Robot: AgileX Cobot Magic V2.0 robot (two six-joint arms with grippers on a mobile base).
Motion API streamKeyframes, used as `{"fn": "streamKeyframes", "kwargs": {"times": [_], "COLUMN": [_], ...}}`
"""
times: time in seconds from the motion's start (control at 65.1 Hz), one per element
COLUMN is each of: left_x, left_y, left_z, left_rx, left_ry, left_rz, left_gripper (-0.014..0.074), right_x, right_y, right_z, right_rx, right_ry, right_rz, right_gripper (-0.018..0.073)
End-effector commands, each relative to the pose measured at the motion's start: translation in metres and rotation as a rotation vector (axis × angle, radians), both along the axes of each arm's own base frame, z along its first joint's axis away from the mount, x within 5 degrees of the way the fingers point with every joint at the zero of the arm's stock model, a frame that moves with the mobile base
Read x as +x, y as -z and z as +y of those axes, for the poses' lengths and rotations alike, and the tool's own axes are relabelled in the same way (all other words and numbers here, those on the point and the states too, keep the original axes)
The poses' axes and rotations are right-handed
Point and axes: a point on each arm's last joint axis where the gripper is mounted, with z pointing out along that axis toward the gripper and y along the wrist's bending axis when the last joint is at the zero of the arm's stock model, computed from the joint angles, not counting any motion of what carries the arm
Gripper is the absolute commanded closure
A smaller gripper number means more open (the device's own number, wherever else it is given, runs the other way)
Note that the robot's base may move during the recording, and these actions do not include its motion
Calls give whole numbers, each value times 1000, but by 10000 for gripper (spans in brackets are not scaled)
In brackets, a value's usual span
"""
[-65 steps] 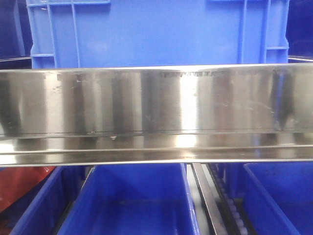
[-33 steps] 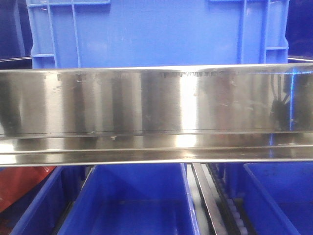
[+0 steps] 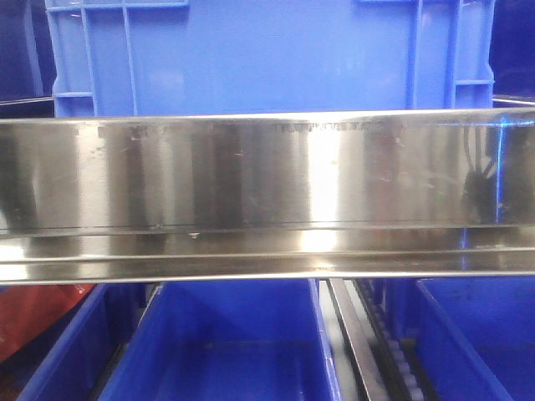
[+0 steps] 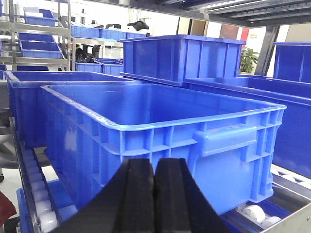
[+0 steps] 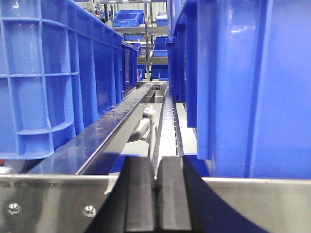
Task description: Place valve from conveyor to right shelf box
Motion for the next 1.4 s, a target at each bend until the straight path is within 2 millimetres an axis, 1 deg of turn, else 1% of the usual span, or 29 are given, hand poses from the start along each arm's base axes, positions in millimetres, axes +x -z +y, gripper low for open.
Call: {"fn": "streamKeyframes", "kwargs": {"times": [0.0, 0.138, 0.215, 0.307, 0.353, 0.384, 0.399, 0.507, 0.676, 0.737, 0.799, 0.891, 0.968, 1.044, 1.09, 1.167, 1.382], "left_x": [-2, -2, -1, 0, 0, 0, -1, -8, -22, -26, -24, -22, -20, -20, -20, -20, -20], "left_y": [-2, -2, 2, 12, 23, 29, 30, 54, 92, 101, 114, 123, 136, 133, 137, 138, 131], "left_z": [1, 1, 1, 3, 7, 10, 11, 22, 37, 40, 41, 42, 42, 42, 42, 42, 43], "left_rx": [-19, -21, -13, 102, 200, 231, 231, 243, 110, 76, 68, 87, 104, 95, 112, 114, 93], "left_ry": [2, 1, -2, -44, -91, -122, -130, -227, -406, -452, -480, -489, -488, -491, -488, -495, -516], "left_rz": [-15, -17, -12, -63, -104, -115, -123, -110, -69, -80, -42, -27, 6, -27, 16, 22, -52], "left_gripper": [707, 707, 707, 707, 707, 707, 707, 707, 707, 707, 707, 707, 707, 707, 707, 707, 707], "right_x": [0, 0, 0, 0, 0, 0, 0, 0, 0, 0, 0, 0, 0, 0, 0, 0, 0], "right_y": [-2, -2, -2, -2, -2, -2, -2, -2, -2, -2, -2, -2, -2, -2, -2, -2, -2], "right_z": [-1, -1, -1, -1, -1, -1, -1, -1, -1, -1, -1, -1, -1, -1, -1, -1, -1], "right_rx": [-14, -14, -14, -14, -14, -14, -14, -14, -14, -14, -14, -14, -14, -14, -14, -14, -14], "right_ry": [10, 10, 10, 10, 10, 10, 10, 10, 10, 10, 10, 10, 10, 10, 10, 10, 10], "right_rz": [-27, -27, -27, -27, -27, -27, -27, -27, -27, -27, -27, -27, -27, -27, -27, -27, -27], "right_gripper": [721, 721, 721, 721, 721, 721, 721, 721, 721, 721, 721, 721, 721, 721, 721, 721, 721]}}
